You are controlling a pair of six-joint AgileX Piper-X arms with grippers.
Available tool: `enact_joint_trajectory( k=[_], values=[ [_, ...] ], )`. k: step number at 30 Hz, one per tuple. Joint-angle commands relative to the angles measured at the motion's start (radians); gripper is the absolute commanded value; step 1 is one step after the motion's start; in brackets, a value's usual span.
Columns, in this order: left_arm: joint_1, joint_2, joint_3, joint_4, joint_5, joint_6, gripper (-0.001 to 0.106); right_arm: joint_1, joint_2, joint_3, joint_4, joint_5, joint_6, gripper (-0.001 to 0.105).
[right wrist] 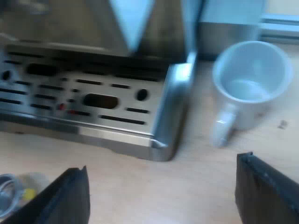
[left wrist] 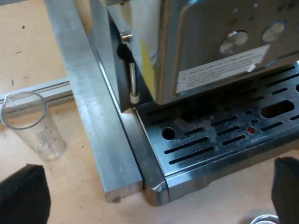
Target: Grind coffee beans and then tamp
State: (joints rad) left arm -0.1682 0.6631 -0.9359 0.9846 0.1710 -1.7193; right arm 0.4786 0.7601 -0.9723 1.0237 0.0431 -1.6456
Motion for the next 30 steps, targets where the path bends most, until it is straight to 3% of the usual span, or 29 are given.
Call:
enact_joint_trajectory(
  k=[1, 5, 7, 10, 16, 24, 30],
  values=[
    [0.015, -0.003, -0.008, -0.010, 0.006, -0.010, 0.098, -0.037, -0.018, -0.008, 0.029, -0.004, -0.038, 0.066],
    [0.044, -0.003, -0.008, -0.010, 0.006, -0.010, 0.098, -0.118, -0.053, 0.004, 0.060, -0.013, -0.099, 0.066],
    [0.114, -0.005, -0.011, 0.030, 0.006, -0.012, 0.098, -0.142, -0.064, 0.009, 0.063, -0.025, -0.115, 0.066],
    [0.114, -0.005, -0.011, 0.062, 0.006, -0.012, 0.098, -0.343, -0.128, 0.061, 0.065, -0.160, -0.199, 0.066],
    [0.114, -0.047, -0.011, 0.104, -0.005, -0.010, 0.098, -0.421, -0.190, 0.071, 0.065, -0.182, -0.266, 0.066],
    [0.114, -0.201, -0.011, 0.103, -0.010, -0.008, 0.098, -0.421, -0.340, 0.071, 0.065, -0.182, -0.267, 0.066],
    [0.114, -0.340, -0.011, 0.111, -0.017, 0.039, 0.098, -0.421, -0.472, 0.071, 0.065, -0.182, -0.252, 0.066]
  ],
)
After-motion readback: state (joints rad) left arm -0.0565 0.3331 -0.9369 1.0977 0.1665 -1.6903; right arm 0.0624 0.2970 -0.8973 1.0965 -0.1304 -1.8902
